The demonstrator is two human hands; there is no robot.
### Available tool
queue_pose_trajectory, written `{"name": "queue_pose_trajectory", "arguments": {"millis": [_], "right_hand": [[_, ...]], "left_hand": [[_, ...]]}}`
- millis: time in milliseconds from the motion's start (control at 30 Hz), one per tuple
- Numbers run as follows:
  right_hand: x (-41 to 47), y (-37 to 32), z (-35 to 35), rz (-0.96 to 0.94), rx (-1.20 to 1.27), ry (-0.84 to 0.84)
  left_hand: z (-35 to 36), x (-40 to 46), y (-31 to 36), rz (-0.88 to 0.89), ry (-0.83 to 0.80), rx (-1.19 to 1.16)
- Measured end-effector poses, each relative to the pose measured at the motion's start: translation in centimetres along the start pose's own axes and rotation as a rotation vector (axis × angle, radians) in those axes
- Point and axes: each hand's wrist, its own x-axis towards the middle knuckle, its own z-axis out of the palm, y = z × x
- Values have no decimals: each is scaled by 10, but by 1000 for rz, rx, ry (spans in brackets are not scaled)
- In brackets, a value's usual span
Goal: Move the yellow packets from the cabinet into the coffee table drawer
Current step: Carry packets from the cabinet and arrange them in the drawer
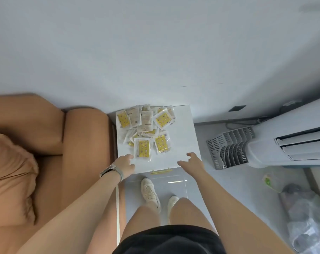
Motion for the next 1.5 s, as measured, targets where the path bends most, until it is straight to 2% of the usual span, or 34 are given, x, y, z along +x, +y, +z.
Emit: {"name": "queue_pose_trajectory", "arguments": {"millis": [133,367,533,633,767,867,967,1067,1300,1400,1500], "right_hand": [[50,-9,30,17,2,-50],[129,-3,77,46,24,-97],[182,-5,98,56,37,75],[206,-12,108,43,95,121],[229,-20,118,-39,8,183],[236,-23,118,-5,-26,209],[238,-21,114,-11,-39,159],[236,-15,108,-71,115,107],[222,5,87,-90,178,-26],[214,14,73,-74,302,-77],[200,11,61,-100,456,-217]], "left_hand": [[7,49,-5,11,-12,-83],[63,111,-10,-21,-3,-318],[97,133,-10,-41,26,-489],[108,140,-10,-59,60,-574],[115,150,-6,-86,70,-658],[114,157,-2,-75,61,-678],[106,161,2,-48,41,-649],[98,167,6,-51,32,-650],[84,177,32,-55,20,-756],[84,179,44,-59,35,-738],[84,177,52,-46,23,-751]]}}
